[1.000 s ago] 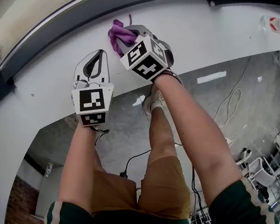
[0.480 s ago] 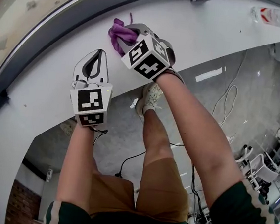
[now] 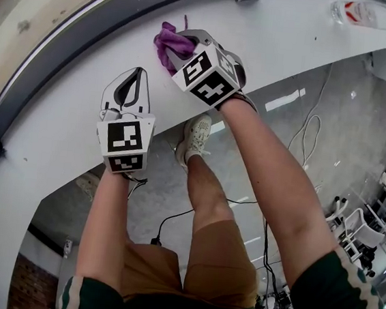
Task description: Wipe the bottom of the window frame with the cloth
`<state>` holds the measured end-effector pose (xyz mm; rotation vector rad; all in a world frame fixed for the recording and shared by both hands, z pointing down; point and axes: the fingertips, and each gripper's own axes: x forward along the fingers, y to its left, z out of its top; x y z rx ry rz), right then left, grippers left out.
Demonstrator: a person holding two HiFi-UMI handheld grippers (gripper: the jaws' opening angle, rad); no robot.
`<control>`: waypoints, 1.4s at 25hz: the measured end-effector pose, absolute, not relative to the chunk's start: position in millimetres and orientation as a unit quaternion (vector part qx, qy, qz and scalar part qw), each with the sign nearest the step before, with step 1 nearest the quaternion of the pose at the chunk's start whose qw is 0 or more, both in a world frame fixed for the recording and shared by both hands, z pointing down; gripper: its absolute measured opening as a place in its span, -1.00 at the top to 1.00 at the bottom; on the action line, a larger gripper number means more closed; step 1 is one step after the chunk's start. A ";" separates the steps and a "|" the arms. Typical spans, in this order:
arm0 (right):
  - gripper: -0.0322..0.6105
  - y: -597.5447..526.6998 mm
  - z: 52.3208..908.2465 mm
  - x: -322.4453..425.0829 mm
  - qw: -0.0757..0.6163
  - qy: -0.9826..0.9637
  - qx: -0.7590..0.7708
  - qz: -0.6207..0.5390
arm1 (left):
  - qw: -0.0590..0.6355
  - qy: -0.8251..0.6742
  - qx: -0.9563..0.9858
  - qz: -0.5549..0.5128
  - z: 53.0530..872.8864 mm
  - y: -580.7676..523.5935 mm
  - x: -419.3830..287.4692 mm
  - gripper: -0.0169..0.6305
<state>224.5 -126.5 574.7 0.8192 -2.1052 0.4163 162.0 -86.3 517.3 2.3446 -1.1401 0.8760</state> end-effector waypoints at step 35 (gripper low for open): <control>0.60 -151.5 581.6 393.0 0.418 -0.804 0.371 0.202 | 0.157 -0.372 0.861 0.310 493.7 -111.2 317.1 0.92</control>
